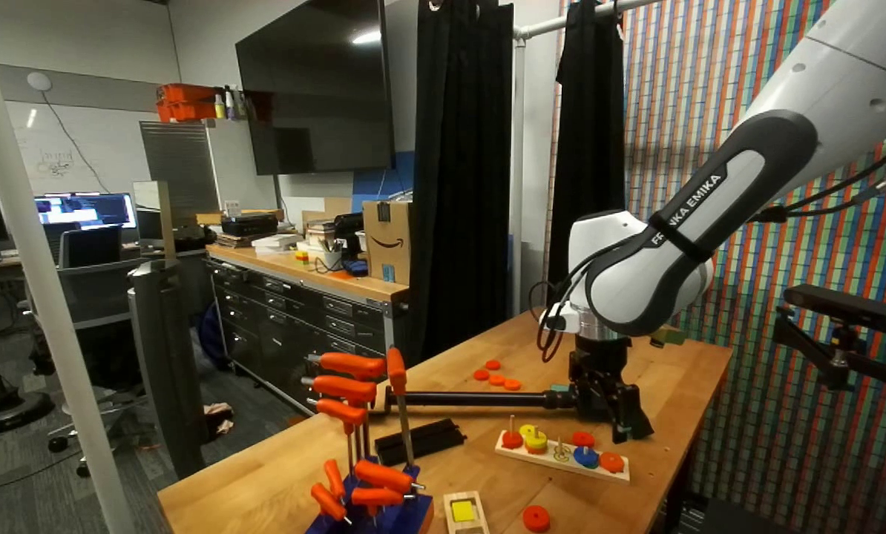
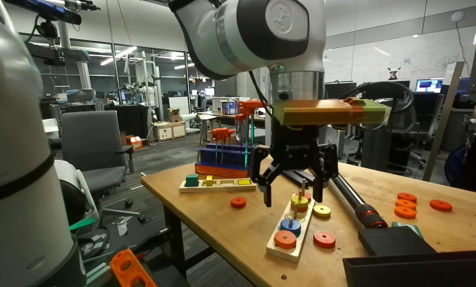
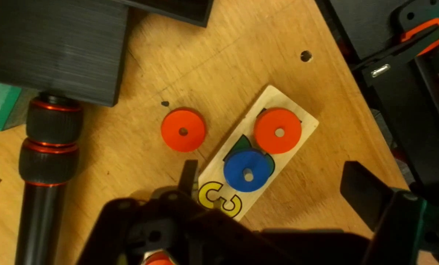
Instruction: Remove the blue ring from the wooden stand
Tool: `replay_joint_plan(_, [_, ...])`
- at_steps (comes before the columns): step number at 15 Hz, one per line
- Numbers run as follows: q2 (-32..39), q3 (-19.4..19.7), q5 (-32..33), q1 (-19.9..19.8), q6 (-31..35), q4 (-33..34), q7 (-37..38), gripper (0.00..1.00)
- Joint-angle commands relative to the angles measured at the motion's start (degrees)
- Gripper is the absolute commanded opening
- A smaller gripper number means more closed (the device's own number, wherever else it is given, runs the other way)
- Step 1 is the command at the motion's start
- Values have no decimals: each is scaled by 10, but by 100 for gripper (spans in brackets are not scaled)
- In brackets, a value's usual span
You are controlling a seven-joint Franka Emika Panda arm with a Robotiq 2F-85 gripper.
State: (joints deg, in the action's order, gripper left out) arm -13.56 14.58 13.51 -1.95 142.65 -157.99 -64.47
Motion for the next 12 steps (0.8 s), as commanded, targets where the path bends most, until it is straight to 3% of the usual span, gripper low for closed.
replay_joint_plan(1, [36,-4,9,-23,65,0,-32,100])
replay_joint_plan(12, [76,-17,-14,-39,129,0,-21,100])
